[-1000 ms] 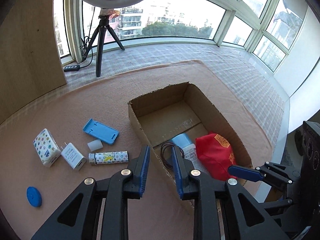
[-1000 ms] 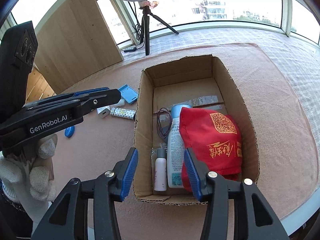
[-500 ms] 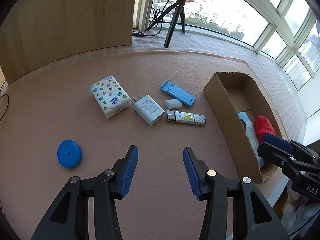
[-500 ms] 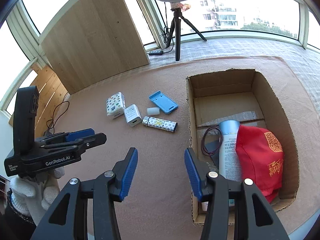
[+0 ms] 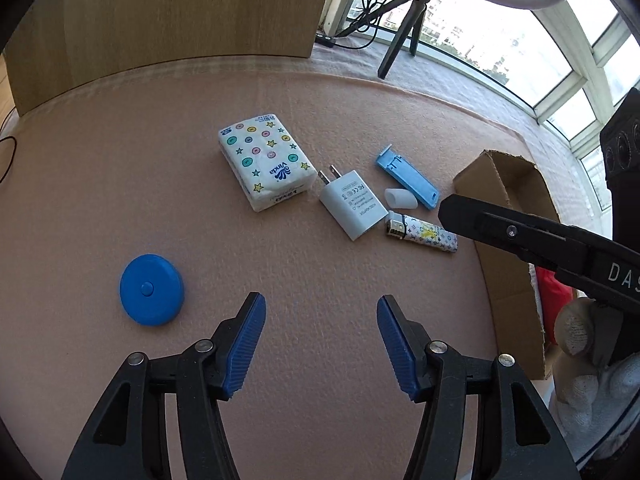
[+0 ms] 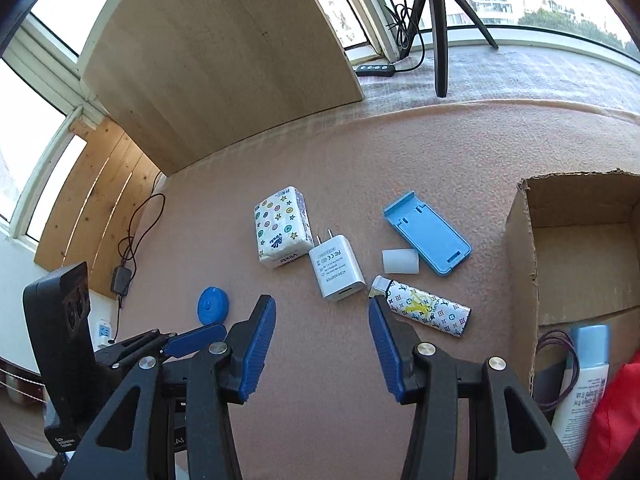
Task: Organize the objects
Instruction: 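Move the right gripper toward the white charger adapter, then close the right gripper on the white charger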
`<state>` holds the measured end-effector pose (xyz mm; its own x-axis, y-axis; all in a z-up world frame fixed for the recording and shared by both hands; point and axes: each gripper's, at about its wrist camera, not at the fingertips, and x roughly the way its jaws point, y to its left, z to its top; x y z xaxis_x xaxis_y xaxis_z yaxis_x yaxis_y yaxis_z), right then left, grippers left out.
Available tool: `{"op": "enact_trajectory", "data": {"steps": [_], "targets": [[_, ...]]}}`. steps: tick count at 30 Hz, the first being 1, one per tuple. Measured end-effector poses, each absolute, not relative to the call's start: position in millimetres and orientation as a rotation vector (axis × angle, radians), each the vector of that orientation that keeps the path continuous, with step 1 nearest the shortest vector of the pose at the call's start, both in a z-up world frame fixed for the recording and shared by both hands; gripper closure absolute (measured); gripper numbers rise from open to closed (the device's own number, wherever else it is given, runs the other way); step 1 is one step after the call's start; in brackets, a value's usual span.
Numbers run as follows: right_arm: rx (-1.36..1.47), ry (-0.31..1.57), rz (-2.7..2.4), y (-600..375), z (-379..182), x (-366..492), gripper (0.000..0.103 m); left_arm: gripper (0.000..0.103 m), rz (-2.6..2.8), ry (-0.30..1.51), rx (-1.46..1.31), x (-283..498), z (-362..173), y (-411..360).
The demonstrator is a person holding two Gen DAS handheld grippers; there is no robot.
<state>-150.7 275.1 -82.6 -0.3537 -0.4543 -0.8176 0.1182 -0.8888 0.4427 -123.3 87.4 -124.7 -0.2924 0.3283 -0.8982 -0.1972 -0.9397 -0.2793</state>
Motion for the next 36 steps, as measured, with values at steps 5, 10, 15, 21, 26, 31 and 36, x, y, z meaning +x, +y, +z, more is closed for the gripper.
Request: {"op": "enact_trajectory", "data": {"steps": [5, 10, 15, 21, 26, 31, 36], "targets": [[1.603, -0.432, -2.231, 268, -101, -180, 0.058, 0.041, 2.272, -0.235, -1.643, -141, -136, 92], [1.655, -0.466, -2.175, 265, -117, -199, 0.06, 0.044, 2.257, -0.311, -1.653, -160, -149, 96], [1.682, -0.431, -2.157, 258, -128, -208, 0.06, 0.044, 2.248, -0.299, -1.653, -173, -156, 108], [1.702, -0.433, -2.119, 255, -139, -213, 0.064, 0.044, 2.247, -0.263, -1.659, -182, -164, 119], [1.714, -0.442, -2.092, 252, -144, -214, 0.072, 0.045, 2.237, -0.218, -1.64, -186, -169, 124], [1.72, -0.449, -2.069, 248, -147, -214, 0.074, 0.06, 2.215, -0.198, -1.619, -186, -169, 127], [1.714, -0.456, -2.076, 247, -148, -213, 0.074, 0.063, 2.207, -0.184, -1.615, -186, -170, 128]]}}
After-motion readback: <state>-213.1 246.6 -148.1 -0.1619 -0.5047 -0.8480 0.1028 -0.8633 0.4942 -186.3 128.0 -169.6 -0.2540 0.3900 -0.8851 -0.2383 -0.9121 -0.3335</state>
